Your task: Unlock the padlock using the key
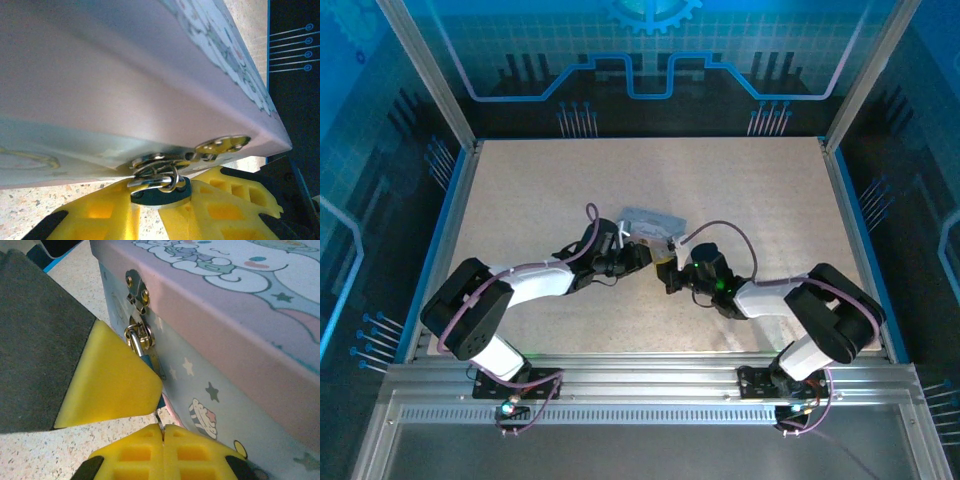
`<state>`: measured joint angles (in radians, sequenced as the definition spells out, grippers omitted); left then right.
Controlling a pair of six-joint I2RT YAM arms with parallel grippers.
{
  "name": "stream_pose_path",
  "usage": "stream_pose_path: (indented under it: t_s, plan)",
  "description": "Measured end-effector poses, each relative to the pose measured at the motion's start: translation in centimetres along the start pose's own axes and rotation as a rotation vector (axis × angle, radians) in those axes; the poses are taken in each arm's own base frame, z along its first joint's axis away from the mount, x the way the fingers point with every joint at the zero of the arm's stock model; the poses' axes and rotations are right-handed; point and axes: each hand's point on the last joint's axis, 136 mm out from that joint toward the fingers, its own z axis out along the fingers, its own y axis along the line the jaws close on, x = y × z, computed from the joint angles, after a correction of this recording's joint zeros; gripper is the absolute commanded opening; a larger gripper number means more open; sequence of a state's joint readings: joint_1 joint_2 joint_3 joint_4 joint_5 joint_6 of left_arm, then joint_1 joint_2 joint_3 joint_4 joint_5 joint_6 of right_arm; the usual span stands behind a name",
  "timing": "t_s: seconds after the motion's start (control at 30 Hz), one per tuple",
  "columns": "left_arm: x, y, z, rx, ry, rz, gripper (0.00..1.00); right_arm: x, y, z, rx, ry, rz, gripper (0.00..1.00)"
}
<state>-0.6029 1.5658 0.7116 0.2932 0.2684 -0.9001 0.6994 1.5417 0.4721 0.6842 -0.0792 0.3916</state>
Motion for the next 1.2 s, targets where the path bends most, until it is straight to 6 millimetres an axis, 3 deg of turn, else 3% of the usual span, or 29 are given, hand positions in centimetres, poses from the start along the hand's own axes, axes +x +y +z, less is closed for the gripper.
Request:
stream_pose_path:
  t_s: [0.37,0.73,1.2]
  plan:
    - [-0.7,0.4,-0.1,-0.019,-0.034,-0.021,0.27,-0.2,-0.1,0.8,-0.014,-0.013,0.065,0.0]
    - [0.4,1.3,1.0,0.004,-0.007,-0.041,0.3,1.6,-0.4,0.5,0.0,0.007,0.156,0.0]
    - [2.0,2.1,1.0,0.011,0.032,-0.066,0.54,4.1,-0.7,0.6,0.03,0.037,0.262,0.0]
